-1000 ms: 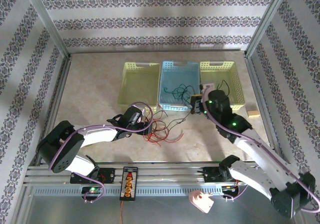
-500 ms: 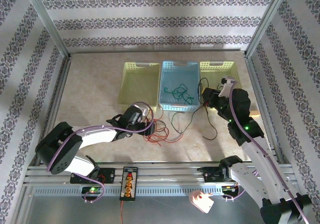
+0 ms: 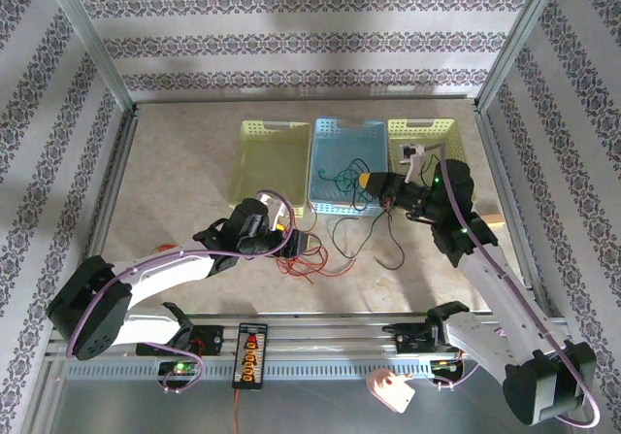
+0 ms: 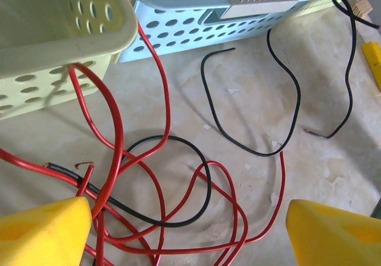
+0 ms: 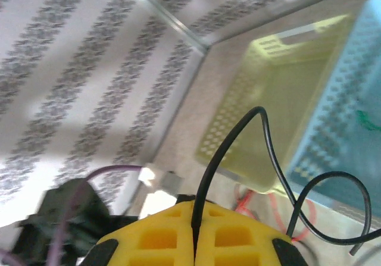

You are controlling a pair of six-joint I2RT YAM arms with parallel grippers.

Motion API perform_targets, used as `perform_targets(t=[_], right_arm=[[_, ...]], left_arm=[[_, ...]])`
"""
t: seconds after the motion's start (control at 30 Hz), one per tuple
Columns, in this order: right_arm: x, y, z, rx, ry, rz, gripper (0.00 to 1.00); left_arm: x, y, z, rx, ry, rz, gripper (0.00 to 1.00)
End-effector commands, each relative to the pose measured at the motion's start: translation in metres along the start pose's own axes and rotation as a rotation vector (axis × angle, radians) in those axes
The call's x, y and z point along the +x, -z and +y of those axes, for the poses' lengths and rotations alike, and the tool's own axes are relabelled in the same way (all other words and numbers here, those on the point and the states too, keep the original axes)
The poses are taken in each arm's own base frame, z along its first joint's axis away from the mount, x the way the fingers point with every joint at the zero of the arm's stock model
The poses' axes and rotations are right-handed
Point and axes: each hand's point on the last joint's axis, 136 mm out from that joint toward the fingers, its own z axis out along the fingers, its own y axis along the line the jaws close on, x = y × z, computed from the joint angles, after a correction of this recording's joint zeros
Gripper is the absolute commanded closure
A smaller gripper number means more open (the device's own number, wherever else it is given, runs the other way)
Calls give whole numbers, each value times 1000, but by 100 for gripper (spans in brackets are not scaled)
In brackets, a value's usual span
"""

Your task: Untangle the cables

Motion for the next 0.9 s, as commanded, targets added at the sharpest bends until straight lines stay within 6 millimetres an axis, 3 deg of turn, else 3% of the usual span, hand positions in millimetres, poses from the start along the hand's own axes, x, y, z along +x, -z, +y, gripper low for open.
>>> perform_targets(t=[0.0, 0.17, 0.53, 0.77, 0.87], right_arm=[[-20, 9, 66, -225, 82, 22, 100], [-31, 19, 105, -325, 135, 52, 100], [-40, 28, 142, -393, 230, 13, 100], [-73, 59, 178, -369, 396, -159, 100], [-90, 66, 175, -297, 446, -269, 100]], left_arm=[[-10, -1, -14, 41, -31, -23, 15], [-11, -2, -14, 44, -26, -27, 15], [-8, -5, -17, 53, -30, -19, 15], [-5, -8, -15, 45, -27, -9, 15], [-3, -9, -16, 43, -29, -4, 15]])
